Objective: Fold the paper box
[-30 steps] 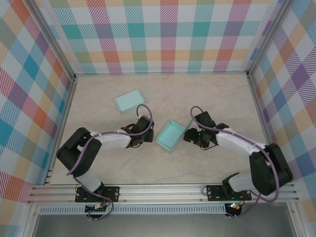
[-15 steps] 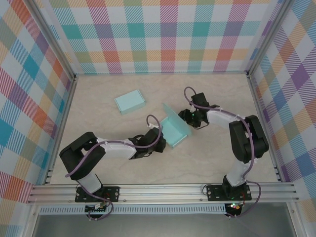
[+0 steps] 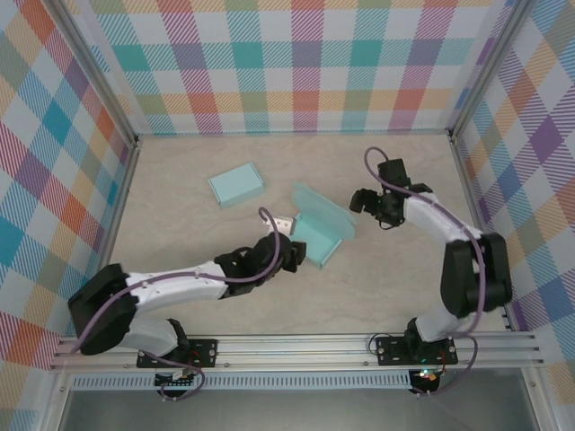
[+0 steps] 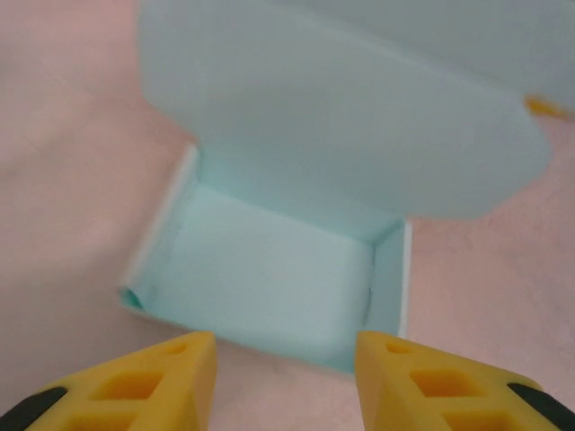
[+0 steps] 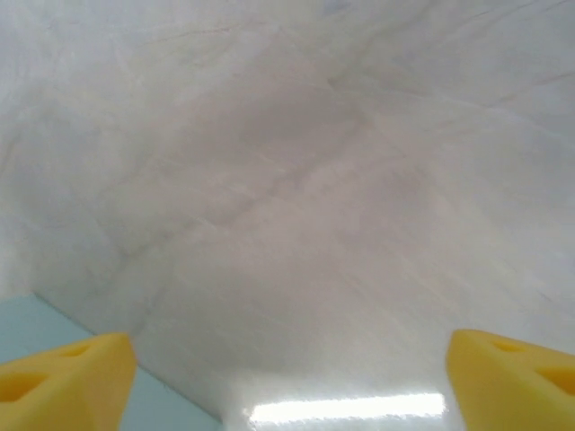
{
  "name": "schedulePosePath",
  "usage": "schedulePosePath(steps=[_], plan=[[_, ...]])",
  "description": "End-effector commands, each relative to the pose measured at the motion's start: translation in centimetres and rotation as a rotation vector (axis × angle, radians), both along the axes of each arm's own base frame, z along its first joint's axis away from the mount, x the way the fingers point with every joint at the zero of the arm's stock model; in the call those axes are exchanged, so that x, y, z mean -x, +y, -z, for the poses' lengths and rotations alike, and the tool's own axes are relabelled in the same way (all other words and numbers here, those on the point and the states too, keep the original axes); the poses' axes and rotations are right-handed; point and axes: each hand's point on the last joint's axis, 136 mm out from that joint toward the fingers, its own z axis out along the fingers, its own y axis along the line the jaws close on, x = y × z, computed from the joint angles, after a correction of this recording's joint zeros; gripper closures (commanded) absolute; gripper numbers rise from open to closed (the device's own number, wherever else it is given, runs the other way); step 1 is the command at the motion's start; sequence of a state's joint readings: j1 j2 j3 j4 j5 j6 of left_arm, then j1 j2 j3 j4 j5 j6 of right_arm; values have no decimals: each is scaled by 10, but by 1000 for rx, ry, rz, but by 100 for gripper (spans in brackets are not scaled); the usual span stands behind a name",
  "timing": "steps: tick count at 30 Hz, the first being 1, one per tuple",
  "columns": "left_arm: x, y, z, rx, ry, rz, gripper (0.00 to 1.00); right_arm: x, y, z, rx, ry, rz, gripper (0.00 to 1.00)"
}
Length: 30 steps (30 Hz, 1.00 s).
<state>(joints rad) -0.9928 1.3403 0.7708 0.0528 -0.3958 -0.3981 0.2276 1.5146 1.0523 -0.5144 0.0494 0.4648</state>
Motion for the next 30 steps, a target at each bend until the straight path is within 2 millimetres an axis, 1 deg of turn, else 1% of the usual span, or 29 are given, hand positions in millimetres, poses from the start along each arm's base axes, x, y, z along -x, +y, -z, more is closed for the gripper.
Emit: schedulePosePath(steps=[1,3,5,9,13,16,18,21,24,26,30], plan=[[-14,39,1,-253,-10,-21,54,36,-23,-9,84,13,55,0],[-20,43,3,-329,-4,7,52,53,-30,-16,84,6,86,0],[-27,40,9,-382,7,42,49,67,-32,-24,56,-15,107,0],[-46,23,29,-395,25,122,49,93,-24,-36,-78,-82,138,0],[-67,14,47,-481,24,156,49,118,-16,-42,-215,-127,164,1],[-80,11,62,-542,26,164,51,133,-6,-43,-301,-125,153,0],[-87,11,70,-570,35,161,52,142,4,-40,-344,-104,132,0],[-91,10,78,-591,44,165,54,151,15,-32,-358,-69,106,0],[-93,9,86,-598,54,167,59,157,26,-21,-333,-42,79,0],[-94,9,94,-611,67,167,62,156,35,-13,-330,-24,63,0],[-93,12,105,-638,86,166,64,150,47,-2,-332,3,46,0]])
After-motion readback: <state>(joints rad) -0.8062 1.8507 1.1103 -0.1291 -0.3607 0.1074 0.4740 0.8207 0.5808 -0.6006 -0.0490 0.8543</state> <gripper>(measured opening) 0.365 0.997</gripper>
